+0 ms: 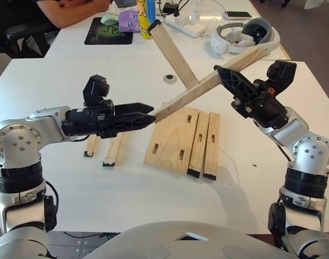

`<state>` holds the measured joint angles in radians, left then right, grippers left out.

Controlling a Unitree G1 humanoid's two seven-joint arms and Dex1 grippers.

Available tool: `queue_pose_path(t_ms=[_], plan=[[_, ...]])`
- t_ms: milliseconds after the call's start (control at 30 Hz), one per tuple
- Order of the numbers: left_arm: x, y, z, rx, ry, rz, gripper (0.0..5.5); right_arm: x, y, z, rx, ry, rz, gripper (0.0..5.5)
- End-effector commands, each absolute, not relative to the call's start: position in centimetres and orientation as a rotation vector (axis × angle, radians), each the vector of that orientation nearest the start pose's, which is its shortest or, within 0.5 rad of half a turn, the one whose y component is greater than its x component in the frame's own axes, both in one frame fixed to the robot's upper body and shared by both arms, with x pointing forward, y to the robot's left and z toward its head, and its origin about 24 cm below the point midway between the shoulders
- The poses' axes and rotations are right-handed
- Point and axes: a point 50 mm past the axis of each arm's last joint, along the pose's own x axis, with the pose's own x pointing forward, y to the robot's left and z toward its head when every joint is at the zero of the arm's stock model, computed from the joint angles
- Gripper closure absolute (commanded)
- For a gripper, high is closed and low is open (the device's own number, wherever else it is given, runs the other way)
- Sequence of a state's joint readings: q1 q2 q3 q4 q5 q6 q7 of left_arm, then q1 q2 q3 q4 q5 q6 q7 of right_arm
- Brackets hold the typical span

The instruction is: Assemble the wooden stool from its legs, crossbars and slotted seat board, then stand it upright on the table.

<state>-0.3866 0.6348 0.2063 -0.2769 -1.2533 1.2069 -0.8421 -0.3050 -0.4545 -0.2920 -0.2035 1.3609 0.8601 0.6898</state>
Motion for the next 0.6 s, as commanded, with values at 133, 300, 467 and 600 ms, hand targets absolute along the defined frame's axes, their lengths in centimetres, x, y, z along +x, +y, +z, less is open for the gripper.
queue_pose_path(t_ms=[133,300,467,600], plan=[[23.46,16.8,18.45,-0.49,0.364,-1.402,2.38,24.78,-18.36,18.43,0.77,-0.07,1.199,3.44],[23.38,16.7,18.46,-0.489,0.364,-1.405,2.38,24.62,-18.47,18.44,0.769,-0.071,1.197,3.44],[23.31,16.56,18.44,-0.488,0.365,-1.407,2.38,24.45,-18.61,18.42,0.768,-0.072,1.195,3.44],[23.25,16.46,18.41,-0.489,0.367,-1.41,2.38,24.28,-18.72,18.38,0.769,-0.073,1.192,3.44]])
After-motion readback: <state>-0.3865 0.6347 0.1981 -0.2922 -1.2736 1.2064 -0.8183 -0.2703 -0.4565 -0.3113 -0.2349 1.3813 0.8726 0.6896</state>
